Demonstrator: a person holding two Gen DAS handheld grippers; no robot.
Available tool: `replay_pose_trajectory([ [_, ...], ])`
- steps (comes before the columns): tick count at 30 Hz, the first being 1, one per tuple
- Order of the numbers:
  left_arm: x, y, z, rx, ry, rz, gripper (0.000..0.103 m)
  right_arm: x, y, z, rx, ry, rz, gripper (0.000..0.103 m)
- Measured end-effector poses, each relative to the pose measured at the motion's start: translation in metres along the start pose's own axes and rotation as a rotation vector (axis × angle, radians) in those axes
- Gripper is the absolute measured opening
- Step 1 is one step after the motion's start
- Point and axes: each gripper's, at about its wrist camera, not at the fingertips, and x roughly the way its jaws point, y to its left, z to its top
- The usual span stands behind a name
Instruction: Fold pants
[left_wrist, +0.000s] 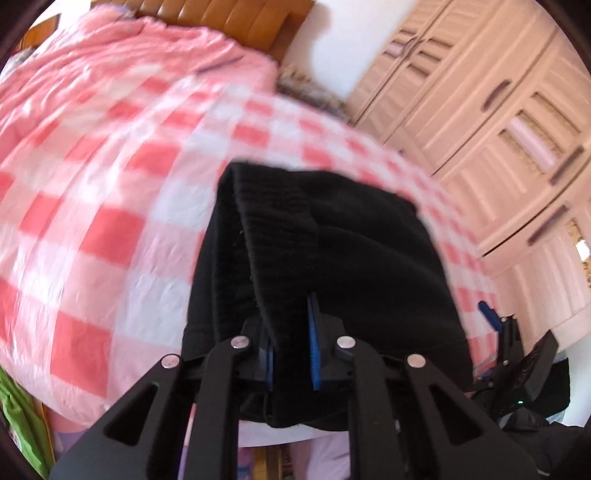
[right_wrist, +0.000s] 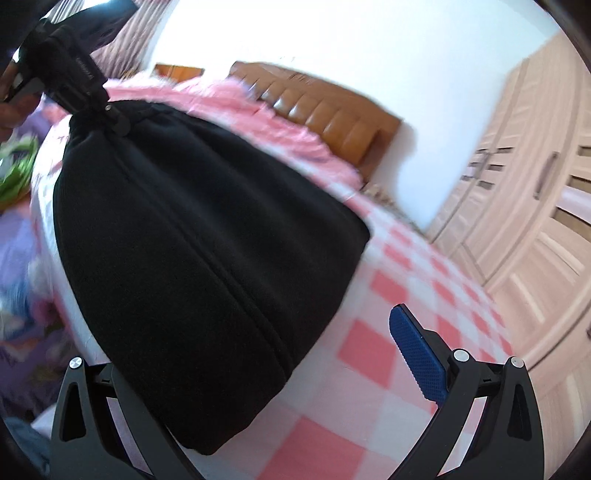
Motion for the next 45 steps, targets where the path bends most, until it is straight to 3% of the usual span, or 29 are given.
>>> replay_pose_trajectory([
  [4,0.010,0.019,-0.005,-0.075,-0.040,-0.087,0.016,0.002,-0.008,-0.003,0.027,0.015,0.053,0.098],
  [6,0.006,0.019,-0.007,-0.090,-0.064,-0.083,0.016,-0.003,-0.014,-0.003,0.032,0.028,0.092,0.098],
  [8,-0.005,0.001,-0.006,-0.057,-0.104,-0.045,0.013,-0.017,-0.024,-0.002,0.050,0.003,0.165,0.098],
  [12,-0.040,-0.042,-0.004,0.118,-0.210,0.093,0.012,-0.027,-0.027,0.001,0.073,-0.029,0.198,0.098],
  [15,-0.021,-0.033,-0.006,0.139,-0.149,0.159,0.012,-0.037,-0.023,0.003,0.068,-0.073,0.330,0.098],
  [17,0.004,-0.013,-0.015,0.109,-0.098,0.150,0.018,-0.048,-0.022,0.005,0.036,-0.117,0.393,0.098],
  [20,-0.001,0.005,-0.019,0.032,-0.140,0.051,0.025,-0.060,-0.025,0.017,0.034,-0.161,0.492,0.098],
  [24,-0.001,0.000,-0.021,0.040,-0.144,0.077,0.030,-0.044,-0.009,0.032,0.049,-0.130,0.654,0.098],
  [25,-0.003,-0.001,-0.021,0.039,-0.141,0.083,0.037,-0.037,0.002,0.031,0.041,-0.096,0.698,0.099],
  [26,-0.004,-0.002,-0.020,0.031,-0.139,0.097,0.057,-0.027,0.017,0.029,0.005,-0.058,0.676,0.099],
  [27,-0.007,-0.002,-0.017,0.004,-0.135,0.175,0.071,-0.029,0.026,0.027,-0.042,-0.081,0.633,0.099],
  [28,-0.011,-0.006,-0.015,-0.010,-0.139,0.240,0.078,-0.029,0.028,0.027,-0.068,-0.084,0.621,0.099],
  [32,-0.044,-0.064,-0.018,0.103,-0.273,0.367,0.077,-0.027,0.015,0.025,-0.016,-0.079,0.691,0.099],
  [37,-0.054,-0.141,-0.021,0.270,-0.344,0.213,0.079,-0.027,0.021,0.021,-0.056,-0.096,0.661,0.099],
  [40,-0.012,-0.144,-0.024,0.253,-0.180,0.036,0.079,-0.029,0.021,0.020,-0.068,-0.107,0.654,0.099],
  [42,0.015,-0.131,-0.036,0.236,-0.104,0.077,0.079,-0.030,0.019,0.018,-0.074,-0.120,0.654,0.099],
  [43,0.025,-0.118,-0.042,0.224,-0.083,0.116,0.071,-0.031,0.018,0.018,-0.078,-0.126,0.653,0.099],
  [44,0.025,-0.107,-0.050,0.220,-0.107,0.118,0.062,-0.030,0.018,0.018,-0.081,-0.128,0.654,0.099],
  [45,0.015,-0.098,-0.060,0.229,-0.170,0.078,0.062,-0.031,0.018,0.017,-0.082,-0.133,0.652,0.099],
])
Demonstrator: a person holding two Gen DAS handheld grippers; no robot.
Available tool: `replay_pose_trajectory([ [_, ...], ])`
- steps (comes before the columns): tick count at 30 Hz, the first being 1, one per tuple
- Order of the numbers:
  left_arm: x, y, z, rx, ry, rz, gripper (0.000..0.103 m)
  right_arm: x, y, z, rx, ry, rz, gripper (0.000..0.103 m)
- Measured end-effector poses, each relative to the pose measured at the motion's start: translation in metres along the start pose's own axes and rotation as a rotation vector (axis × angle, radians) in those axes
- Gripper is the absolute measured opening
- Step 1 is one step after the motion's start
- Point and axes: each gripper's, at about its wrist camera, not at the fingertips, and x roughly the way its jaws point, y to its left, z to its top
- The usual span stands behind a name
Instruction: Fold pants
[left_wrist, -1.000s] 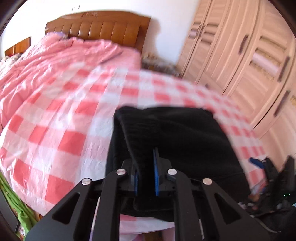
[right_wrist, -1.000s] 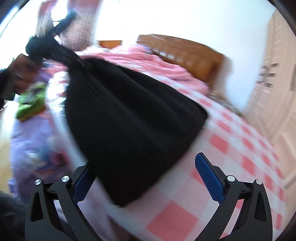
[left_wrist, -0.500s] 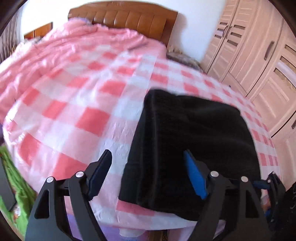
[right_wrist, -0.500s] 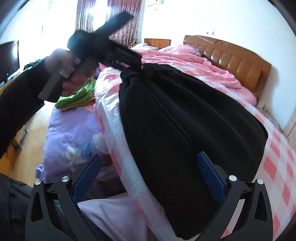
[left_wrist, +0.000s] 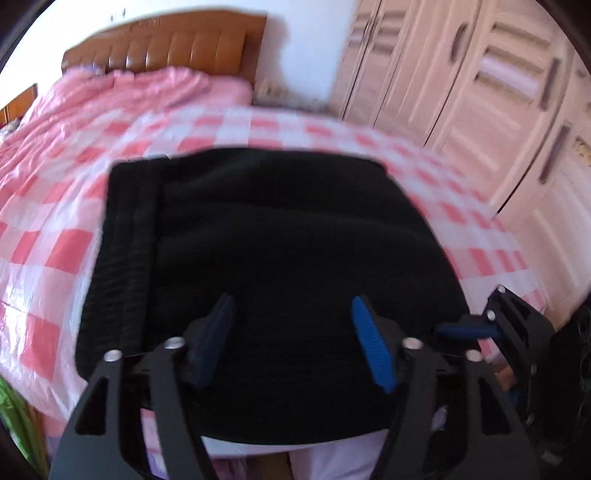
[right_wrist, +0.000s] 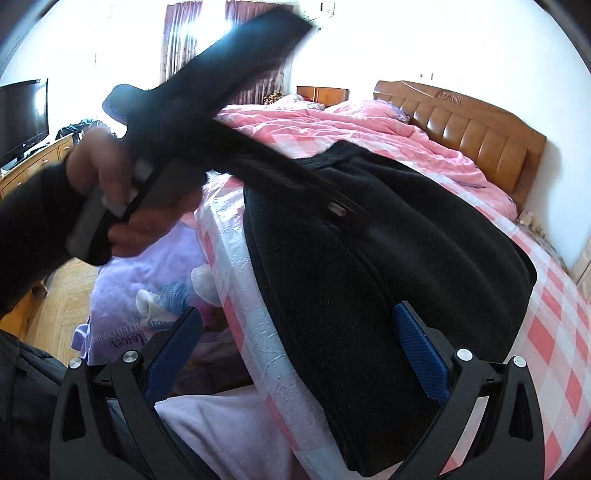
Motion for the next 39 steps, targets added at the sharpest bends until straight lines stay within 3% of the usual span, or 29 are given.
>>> replay_pose_trajectory([
  [3,-0.017,0.020,-0.014,-0.065,-0.042,-0.071,0.059,-0.002,-0.003,0.002,0.011,0.004,0.023,0.099],
  [7,-0.018,0.022,-0.015,-0.041,-0.039,-0.077,0.055,-0.029,-0.044,0.018,0.191,-0.040,0.262,0.099],
  [8,-0.017,0.020,-0.015,-0.036,-0.041,-0.078,0.055,-0.037,-0.058,0.021,0.236,-0.074,0.279,0.099],
  [10,-0.013,0.023,-0.011,-0.046,-0.051,-0.094,0.055,-0.045,-0.097,0.033,0.322,-0.124,0.208,0.099],
  [12,-0.012,0.026,-0.010,-0.059,-0.056,-0.111,0.055,-0.033,-0.141,0.044,0.430,-0.109,0.176,0.099],
  [16,-0.011,0.027,-0.008,-0.051,-0.049,-0.114,0.055,0.036,-0.203,0.059,0.601,0.046,0.262,0.099],
  [18,-0.010,0.025,-0.006,-0.037,-0.038,-0.108,0.055,0.080,-0.221,0.055,0.619,0.169,0.142,0.099],
  [20,-0.009,0.024,-0.004,-0.030,-0.028,-0.104,0.055,0.093,-0.232,0.055,0.650,0.174,0.106,0.098],
  [22,-0.009,0.025,-0.003,-0.030,-0.022,-0.106,0.055,0.084,-0.234,0.061,0.708,0.149,0.099,0.099],
  [26,-0.010,0.026,-0.005,-0.027,-0.033,-0.117,0.056,0.056,-0.210,0.091,0.688,0.020,0.251,0.099],
  [29,-0.010,0.023,-0.006,-0.016,-0.042,-0.116,0.064,0.085,-0.187,0.114,0.659,0.070,0.435,0.099],
  [30,-0.009,0.021,-0.006,-0.010,-0.042,-0.113,0.065,0.107,-0.178,0.120,0.642,0.128,0.491,0.099],
  [31,-0.009,0.019,-0.006,-0.007,-0.044,-0.111,0.067,0.125,-0.172,0.122,0.632,0.181,0.502,0.099],
  [33,-0.009,0.017,-0.006,0.003,-0.038,-0.097,0.067,0.161,-0.166,0.123,0.604,0.275,0.424,0.099],
  [37,-0.010,0.018,-0.006,-0.004,-0.036,-0.104,0.067,0.154,-0.176,0.141,0.648,0.241,0.412,0.099],
  [39,-0.010,0.019,-0.006,-0.005,-0.036,-0.106,0.067,0.118,-0.188,0.146,0.635,0.110,0.398,0.099],
])
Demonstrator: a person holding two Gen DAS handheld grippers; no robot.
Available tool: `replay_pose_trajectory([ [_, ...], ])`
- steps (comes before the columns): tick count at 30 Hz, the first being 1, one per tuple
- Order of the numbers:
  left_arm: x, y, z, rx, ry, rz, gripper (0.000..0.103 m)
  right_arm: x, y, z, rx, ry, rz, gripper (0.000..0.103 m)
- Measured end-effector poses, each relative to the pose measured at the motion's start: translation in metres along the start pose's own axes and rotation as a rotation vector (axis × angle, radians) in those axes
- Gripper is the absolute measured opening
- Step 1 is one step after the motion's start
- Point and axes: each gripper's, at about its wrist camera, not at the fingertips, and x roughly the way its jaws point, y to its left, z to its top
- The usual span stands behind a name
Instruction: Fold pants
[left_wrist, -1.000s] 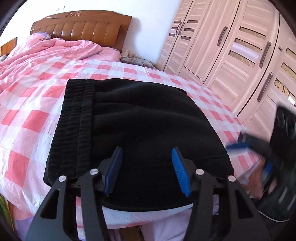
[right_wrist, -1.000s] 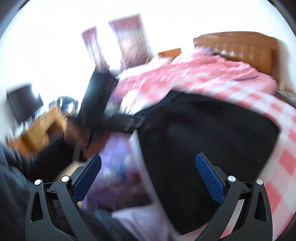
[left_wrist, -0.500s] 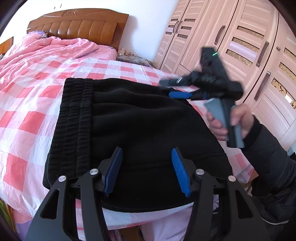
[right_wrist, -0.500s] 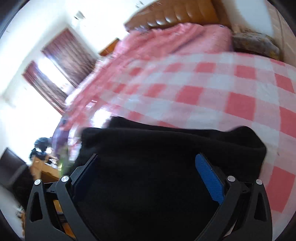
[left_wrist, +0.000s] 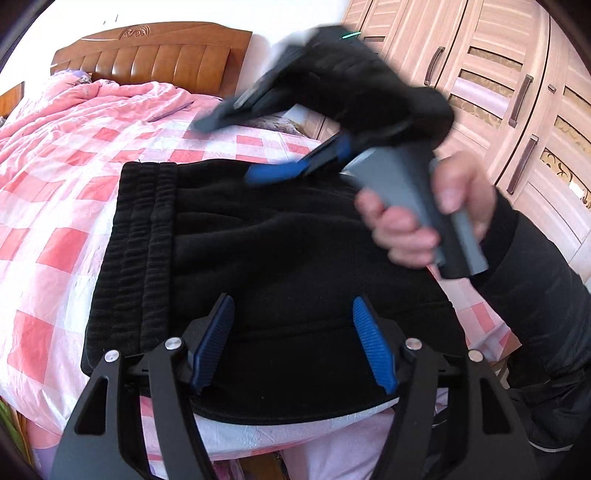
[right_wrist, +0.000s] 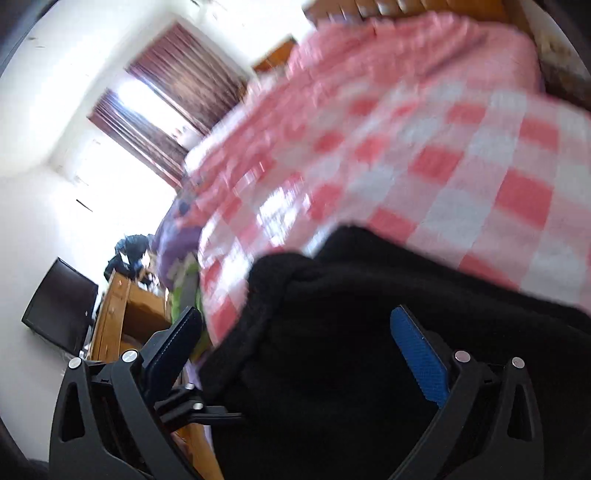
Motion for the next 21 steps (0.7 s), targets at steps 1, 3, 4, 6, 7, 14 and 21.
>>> replay_pose_trajectory([
  [1,0.000,-0.002,0.000,-0.003,-0.002,-0.001,0.067,-0.017,-0.002,-0.001,-0.008,-0.035,0.005,0.099],
  [3,0.000,-0.002,0.000,-0.007,-0.008,0.001,0.067,-0.053,-0.004,-0.010,-0.007,-0.103,-0.043,0.099],
  [4,0.000,-0.001,0.000,-0.008,-0.011,-0.001,0.068,-0.067,-0.007,-0.019,0.002,-0.126,-0.072,0.099],
  [6,0.001,-0.003,0.000,-0.010,-0.014,0.001,0.070,-0.092,-0.020,-0.046,0.037,-0.141,-0.132,0.099],
  [7,0.001,-0.004,0.000,-0.016,-0.013,0.002,0.072,-0.101,-0.026,-0.061,0.048,-0.143,-0.170,0.099],
  [14,-0.026,-0.013,0.020,-0.067,-0.054,0.130,0.087,-0.127,-0.076,-0.160,0.233,-0.142,-0.278,0.099],
  [21,-0.047,0.073,0.042,-0.311,-0.023,0.161,0.101,-0.097,-0.061,-0.187,0.243,-0.078,-0.174,0.099],
])
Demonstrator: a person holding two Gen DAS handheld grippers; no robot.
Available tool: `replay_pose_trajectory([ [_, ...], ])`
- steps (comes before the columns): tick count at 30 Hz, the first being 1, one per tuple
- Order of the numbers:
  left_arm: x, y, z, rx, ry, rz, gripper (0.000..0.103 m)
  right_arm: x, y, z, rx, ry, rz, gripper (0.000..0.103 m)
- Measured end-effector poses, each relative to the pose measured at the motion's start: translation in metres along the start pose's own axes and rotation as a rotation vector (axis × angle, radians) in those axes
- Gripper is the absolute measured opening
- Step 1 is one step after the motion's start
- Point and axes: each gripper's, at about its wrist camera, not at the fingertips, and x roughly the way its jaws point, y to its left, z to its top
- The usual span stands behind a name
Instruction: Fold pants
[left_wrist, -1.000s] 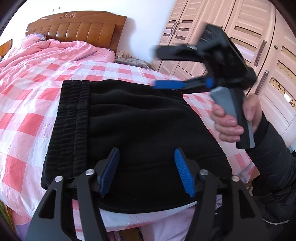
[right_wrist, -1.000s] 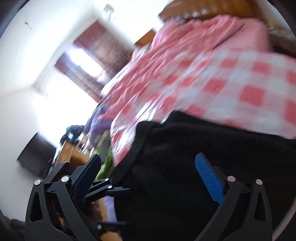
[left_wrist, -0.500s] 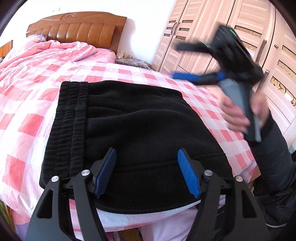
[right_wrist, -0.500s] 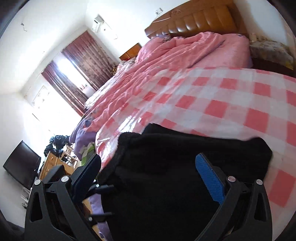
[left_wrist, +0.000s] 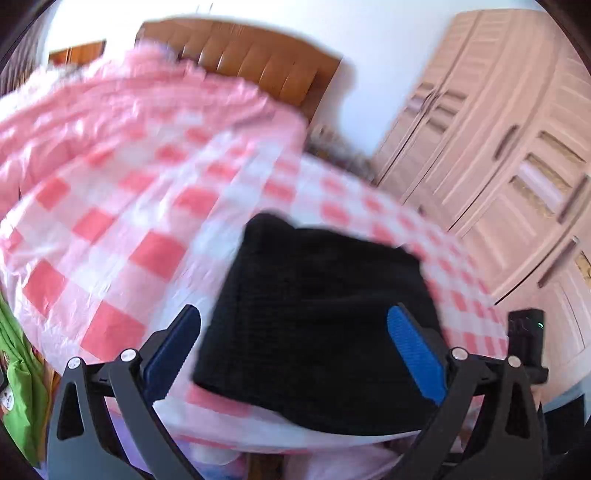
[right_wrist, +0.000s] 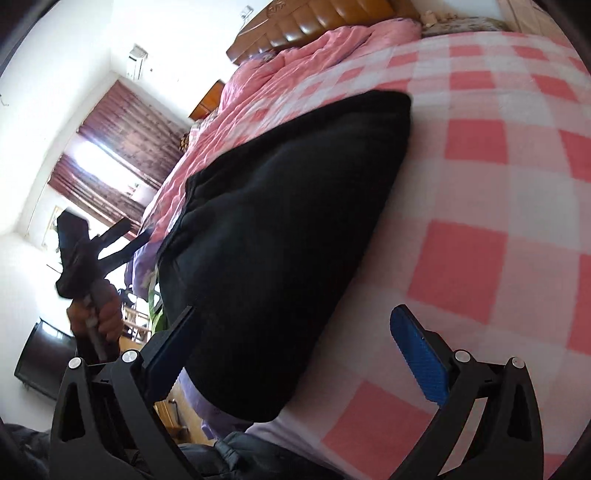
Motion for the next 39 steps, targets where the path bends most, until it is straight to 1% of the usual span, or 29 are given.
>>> replay_pose_trajectory([
  [2,0.021,0.021,0.006,-0.044,0.077,0.010,0.101,0.013,0.005,-0.002,-0.015,0.027,-0.020,0.099],
  [3,0.036,0.027,0.009,-0.041,0.135,-0.006,0.101,0.021,0.007,-0.002,-0.018,0.036,-0.027,0.099],
  [4,0.045,0.030,0.010,-0.032,0.164,-0.010,0.101,0.023,0.010,-0.001,-0.026,0.027,-0.028,0.099],
  [6,0.064,0.031,0.010,0.000,0.208,0.028,0.101,0.029,0.015,-0.001,-0.034,0.034,-0.017,0.099],
  [7,0.070,0.029,0.007,0.021,0.222,0.027,0.101,0.033,0.018,0.000,-0.036,0.039,-0.016,0.099],
  [9,0.081,0.026,0.004,0.042,0.235,0.008,0.101,0.038,0.025,0.000,-0.048,0.047,-0.010,0.099],
  [11,0.088,0.027,0.001,0.038,0.241,-0.017,0.102,0.036,0.027,-0.002,-0.055,0.045,-0.009,0.099],
  [14,0.097,0.032,-0.001,-0.002,0.244,-0.065,0.102,0.043,0.031,0.000,-0.051,0.022,-0.007,0.099],
  [15,0.100,0.033,-0.002,-0.010,0.238,-0.084,0.102,0.038,0.031,-0.003,-0.045,0.015,-0.004,0.099],
  [17,0.099,0.029,-0.005,0.023,0.218,-0.085,0.102,0.038,0.032,-0.003,-0.035,-0.003,0.001,0.099],
  [21,0.098,0.031,-0.007,0.032,0.202,-0.107,0.102,0.032,0.028,0.000,0.005,-0.026,0.014,0.099],
  [24,0.099,0.029,-0.008,0.044,0.196,-0.102,0.102,0.030,0.026,-0.002,0.021,-0.040,0.022,0.097],
  [25,0.099,0.029,-0.007,0.043,0.197,-0.100,0.102,0.030,0.025,-0.001,0.027,-0.044,0.024,0.096],
  [28,0.098,0.027,-0.009,0.048,0.199,-0.101,0.096,0.028,0.020,0.001,0.050,-0.056,0.029,0.085],
  [31,0.096,0.027,-0.010,0.054,0.191,-0.103,0.093,0.027,0.015,0.004,0.076,-0.058,0.045,0.078],
  [33,0.094,0.023,-0.010,0.071,0.180,-0.090,0.089,0.027,0.016,0.004,0.076,-0.065,0.040,0.073],
  [35,0.090,0.019,-0.010,0.087,0.166,-0.075,0.079,0.025,0.017,0.004,0.075,-0.087,0.025,0.055],
  [36,0.087,0.016,-0.010,0.094,0.154,-0.069,0.076,0.022,0.017,0.003,0.069,-0.101,0.017,0.051],
  [37,0.085,0.016,-0.010,0.092,0.143,-0.067,0.071,0.020,0.018,0.004,0.059,-0.116,0.009,0.046],
  [38,0.083,0.016,-0.010,0.083,0.131,-0.069,0.065,0.017,0.019,0.003,0.048,-0.124,0.007,0.044],
  [39,0.080,0.018,-0.009,0.071,0.112,-0.082,0.062,0.016,0.022,0.003,0.028,-0.133,-0.002,0.043],
])
